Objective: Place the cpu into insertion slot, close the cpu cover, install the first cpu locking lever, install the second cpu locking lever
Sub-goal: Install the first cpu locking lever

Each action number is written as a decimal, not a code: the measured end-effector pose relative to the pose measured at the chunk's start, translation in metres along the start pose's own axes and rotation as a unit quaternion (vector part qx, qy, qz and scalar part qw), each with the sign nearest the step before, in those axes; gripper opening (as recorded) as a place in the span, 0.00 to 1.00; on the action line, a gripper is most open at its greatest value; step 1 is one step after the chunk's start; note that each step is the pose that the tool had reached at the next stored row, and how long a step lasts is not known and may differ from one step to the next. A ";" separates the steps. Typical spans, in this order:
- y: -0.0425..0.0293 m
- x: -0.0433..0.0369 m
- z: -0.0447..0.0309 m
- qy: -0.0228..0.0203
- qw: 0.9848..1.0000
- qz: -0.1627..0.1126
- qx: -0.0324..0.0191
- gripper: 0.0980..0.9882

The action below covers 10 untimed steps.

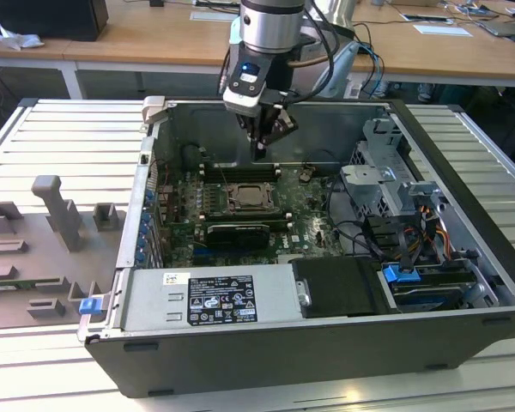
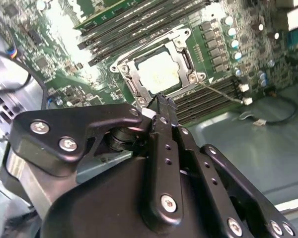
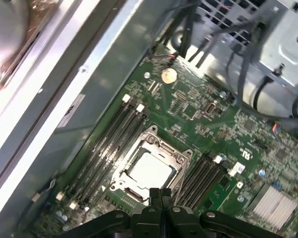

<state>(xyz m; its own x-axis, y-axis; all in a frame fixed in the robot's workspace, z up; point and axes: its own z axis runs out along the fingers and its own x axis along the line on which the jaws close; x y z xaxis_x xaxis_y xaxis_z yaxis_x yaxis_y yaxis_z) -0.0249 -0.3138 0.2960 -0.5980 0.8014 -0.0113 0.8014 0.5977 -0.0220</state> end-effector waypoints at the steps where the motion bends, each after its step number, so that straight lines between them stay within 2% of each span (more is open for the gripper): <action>1: 0.0000 0.0000 0.0002 0.000 1.000 -0.009 0.000 0.01; 3: -0.0001 0.0000 0.0003 -0.001 1.000 -0.027 -0.001 0.01; 7: 0.0000 0.0000 0.0003 0.000 0.999 -0.051 -0.011 0.01; 10: 0.0000 0.0000 0.0011 0.000 0.996 -0.084 -0.012 0.01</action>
<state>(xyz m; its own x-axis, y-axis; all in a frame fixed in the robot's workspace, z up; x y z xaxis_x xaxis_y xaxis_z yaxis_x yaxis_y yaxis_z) -0.0249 -0.3138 0.2949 -0.7243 0.6894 -0.0105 0.6894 0.7244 0.0003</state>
